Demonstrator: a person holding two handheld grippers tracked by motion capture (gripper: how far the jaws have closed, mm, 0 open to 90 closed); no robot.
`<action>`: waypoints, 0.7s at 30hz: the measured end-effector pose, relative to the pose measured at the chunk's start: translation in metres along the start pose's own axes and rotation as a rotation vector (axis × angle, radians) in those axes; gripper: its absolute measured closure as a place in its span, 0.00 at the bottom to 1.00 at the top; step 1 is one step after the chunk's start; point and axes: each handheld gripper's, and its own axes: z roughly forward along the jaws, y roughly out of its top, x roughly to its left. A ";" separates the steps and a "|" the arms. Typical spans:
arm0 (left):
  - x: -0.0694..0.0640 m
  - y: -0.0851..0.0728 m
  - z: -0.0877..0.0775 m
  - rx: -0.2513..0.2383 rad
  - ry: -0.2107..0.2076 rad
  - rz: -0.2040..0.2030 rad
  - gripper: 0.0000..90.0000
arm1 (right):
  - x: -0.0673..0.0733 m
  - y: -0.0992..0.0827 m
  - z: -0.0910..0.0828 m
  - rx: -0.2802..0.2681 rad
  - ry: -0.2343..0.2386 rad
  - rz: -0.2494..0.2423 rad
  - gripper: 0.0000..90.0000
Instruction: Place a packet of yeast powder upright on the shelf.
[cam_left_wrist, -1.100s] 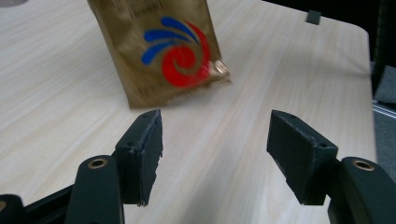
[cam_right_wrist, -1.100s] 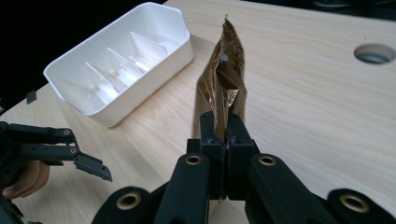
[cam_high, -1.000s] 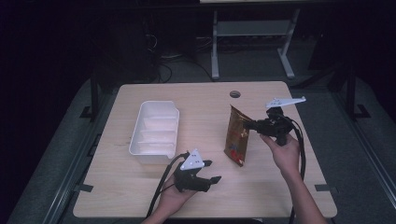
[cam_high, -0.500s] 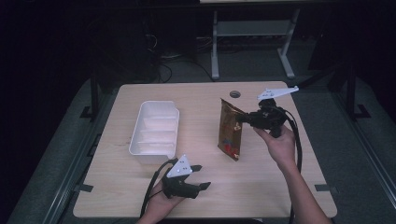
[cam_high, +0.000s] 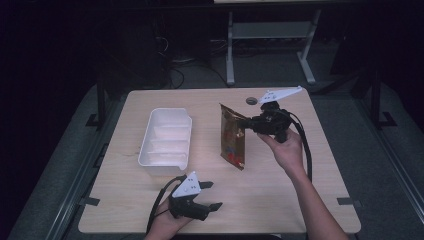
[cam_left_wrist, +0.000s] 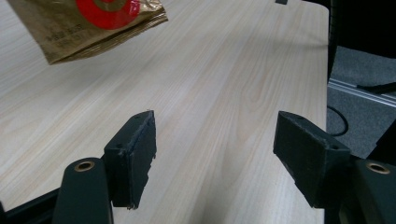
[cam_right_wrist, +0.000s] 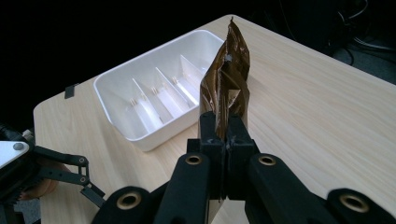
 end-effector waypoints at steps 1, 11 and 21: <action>0.000 0.000 0.000 0.000 0.000 0.000 0.32 | 0.000 0.000 0.000 0.000 0.000 0.000 0.98; -0.002 -0.005 -0.006 -0.012 -0.004 -0.002 0.31 | 0.012 0.016 0.016 0.001 0.042 -0.038 0.98; -0.002 -0.008 -0.009 -0.026 -0.012 0.000 0.31 | 0.030 0.036 0.034 -0.008 0.091 -0.078 0.98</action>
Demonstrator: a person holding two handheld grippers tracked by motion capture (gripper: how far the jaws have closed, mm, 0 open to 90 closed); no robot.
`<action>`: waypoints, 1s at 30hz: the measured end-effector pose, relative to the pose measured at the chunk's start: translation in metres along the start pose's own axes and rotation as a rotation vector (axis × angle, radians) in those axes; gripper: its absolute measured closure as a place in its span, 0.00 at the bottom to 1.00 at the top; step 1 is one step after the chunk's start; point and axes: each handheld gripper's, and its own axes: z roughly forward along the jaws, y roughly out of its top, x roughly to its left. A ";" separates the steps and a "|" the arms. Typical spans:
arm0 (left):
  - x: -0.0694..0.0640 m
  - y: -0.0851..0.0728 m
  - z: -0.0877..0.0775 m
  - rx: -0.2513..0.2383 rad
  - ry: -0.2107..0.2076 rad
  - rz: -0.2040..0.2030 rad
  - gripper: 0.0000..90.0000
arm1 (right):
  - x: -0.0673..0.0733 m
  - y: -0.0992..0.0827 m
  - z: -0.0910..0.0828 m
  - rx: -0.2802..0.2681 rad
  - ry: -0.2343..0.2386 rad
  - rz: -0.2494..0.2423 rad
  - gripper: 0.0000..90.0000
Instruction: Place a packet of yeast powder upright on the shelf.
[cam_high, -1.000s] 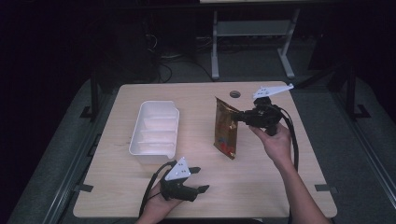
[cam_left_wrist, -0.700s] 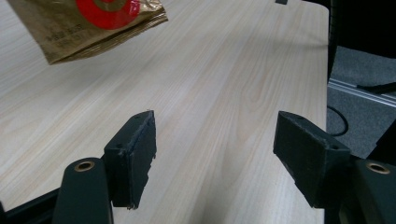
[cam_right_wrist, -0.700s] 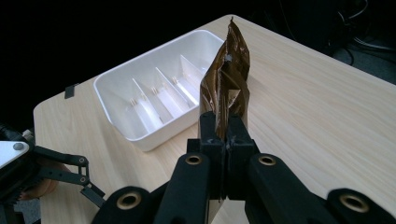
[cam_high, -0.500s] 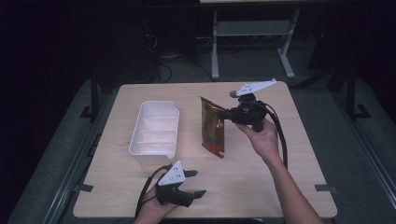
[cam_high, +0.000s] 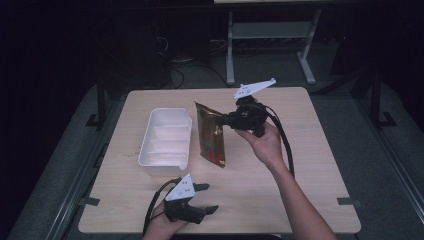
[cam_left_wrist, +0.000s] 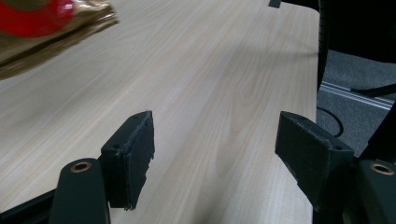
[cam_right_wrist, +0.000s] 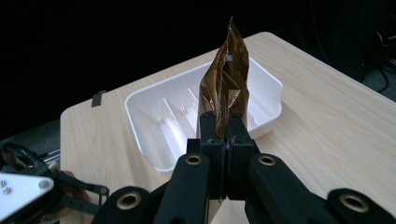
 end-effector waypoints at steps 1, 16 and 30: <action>0.000 0.000 0.000 0.000 0.000 0.000 0.31 | 0.000 0.000 0.000 0.000 0.000 0.000 0.98; 0.000 -0.002 -0.001 -0.006 -0.002 0.008 0.30 | 0.016 0.025 0.027 -0.010 0.060 -0.043 0.98; 0.003 -0.004 -0.003 -0.009 -0.003 0.006 0.30 | 0.021 0.040 0.054 -0.021 0.094 -0.056 0.98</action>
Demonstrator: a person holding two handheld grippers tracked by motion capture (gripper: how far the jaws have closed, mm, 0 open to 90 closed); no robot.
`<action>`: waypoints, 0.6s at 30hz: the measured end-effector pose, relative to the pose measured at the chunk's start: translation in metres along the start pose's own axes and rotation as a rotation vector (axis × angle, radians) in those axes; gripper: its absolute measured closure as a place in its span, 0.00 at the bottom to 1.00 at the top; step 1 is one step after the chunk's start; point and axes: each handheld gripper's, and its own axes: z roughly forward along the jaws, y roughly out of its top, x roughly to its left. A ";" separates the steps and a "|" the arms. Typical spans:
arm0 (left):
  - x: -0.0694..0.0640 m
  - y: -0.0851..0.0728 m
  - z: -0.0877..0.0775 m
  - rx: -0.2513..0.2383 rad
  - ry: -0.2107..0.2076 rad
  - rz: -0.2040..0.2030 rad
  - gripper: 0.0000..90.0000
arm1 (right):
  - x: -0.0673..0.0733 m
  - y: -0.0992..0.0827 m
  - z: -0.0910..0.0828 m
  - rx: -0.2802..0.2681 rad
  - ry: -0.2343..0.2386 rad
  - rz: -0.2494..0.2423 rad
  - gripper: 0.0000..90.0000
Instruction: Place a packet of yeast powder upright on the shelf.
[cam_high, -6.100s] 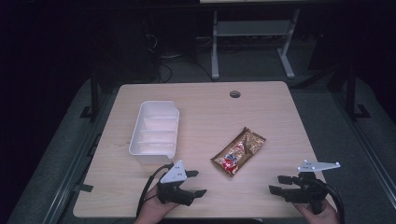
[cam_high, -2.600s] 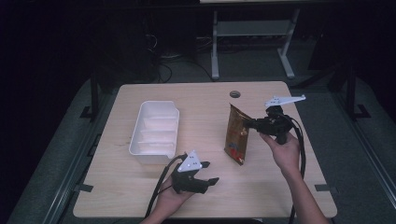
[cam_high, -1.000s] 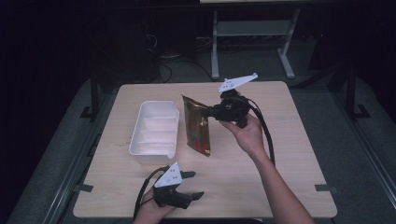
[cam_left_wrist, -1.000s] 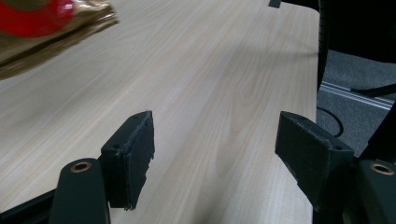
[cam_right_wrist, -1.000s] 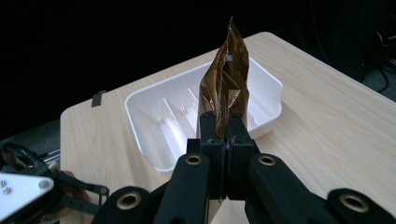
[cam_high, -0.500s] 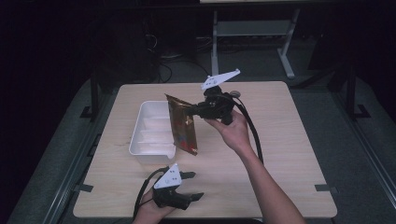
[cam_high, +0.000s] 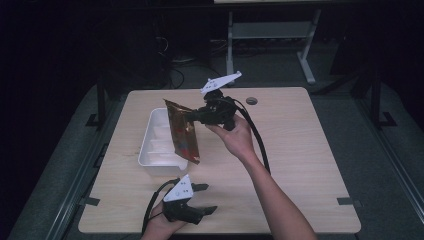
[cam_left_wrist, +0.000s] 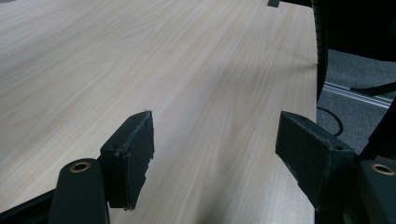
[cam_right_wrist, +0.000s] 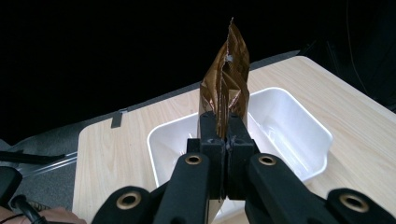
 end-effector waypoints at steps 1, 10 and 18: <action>0.000 0.000 0.000 -0.001 0.001 -0.002 0.30 | 0.000 0.001 0.002 0.003 0.005 0.001 0.98; 0.000 0.000 -0.001 -0.006 -0.002 -0.004 0.30 | 0.004 0.014 0.019 0.003 0.023 -0.019 0.98; 0.001 0.000 -0.002 -0.010 -0.001 -0.002 0.30 | 0.010 0.020 0.040 0.017 0.048 -0.035 0.98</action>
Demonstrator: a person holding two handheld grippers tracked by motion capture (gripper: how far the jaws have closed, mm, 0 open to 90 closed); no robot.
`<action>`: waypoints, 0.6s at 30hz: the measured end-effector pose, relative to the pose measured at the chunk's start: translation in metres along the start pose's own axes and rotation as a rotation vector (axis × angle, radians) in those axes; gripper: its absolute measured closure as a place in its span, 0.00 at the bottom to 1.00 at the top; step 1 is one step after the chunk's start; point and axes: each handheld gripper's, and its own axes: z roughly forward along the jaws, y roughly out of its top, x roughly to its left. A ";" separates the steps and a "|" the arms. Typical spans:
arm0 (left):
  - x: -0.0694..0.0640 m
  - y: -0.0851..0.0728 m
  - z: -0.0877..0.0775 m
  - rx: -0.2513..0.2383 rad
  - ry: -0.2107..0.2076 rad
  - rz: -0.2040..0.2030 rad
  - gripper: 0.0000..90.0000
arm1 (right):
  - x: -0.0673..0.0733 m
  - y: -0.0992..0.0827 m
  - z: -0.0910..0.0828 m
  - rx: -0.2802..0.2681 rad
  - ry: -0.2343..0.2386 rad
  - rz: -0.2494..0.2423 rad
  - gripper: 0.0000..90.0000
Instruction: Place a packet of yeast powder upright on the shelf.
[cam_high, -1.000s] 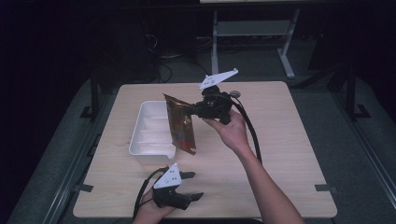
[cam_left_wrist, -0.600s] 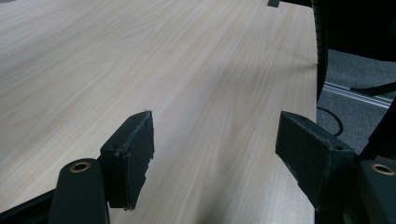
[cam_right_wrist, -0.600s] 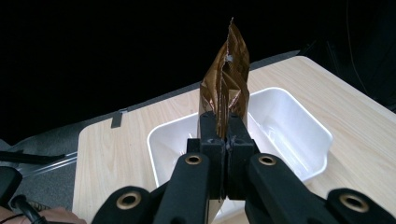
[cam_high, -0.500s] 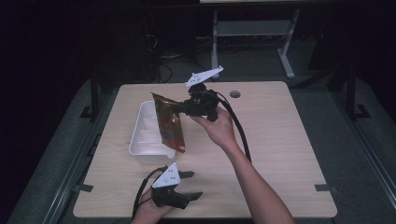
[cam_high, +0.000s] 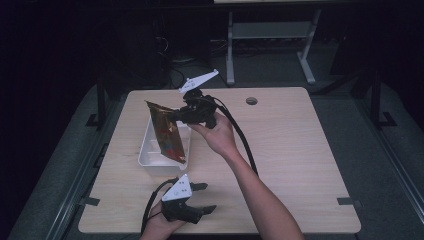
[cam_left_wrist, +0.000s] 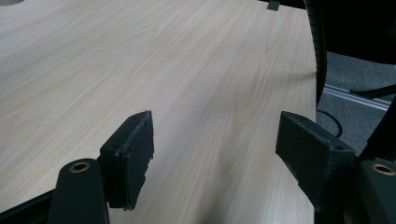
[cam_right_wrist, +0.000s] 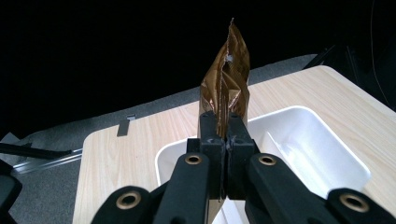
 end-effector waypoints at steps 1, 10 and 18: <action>0.000 0.000 0.000 0.000 0.000 0.000 0.30 | 0.000 0.001 0.003 0.001 0.001 -0.003 0.98; 0.002 0.000 -0.003 -0.007 0.004 -0.002 0.30 | 0.003 0.006 0.024 0.023 0.017 -0.019 0.98; 0.002 0.000 -0.003 -0.011 0.002 -0.002 0.30 | 0.001 0.005 0.039 0.029 0.030 -0.010 0.98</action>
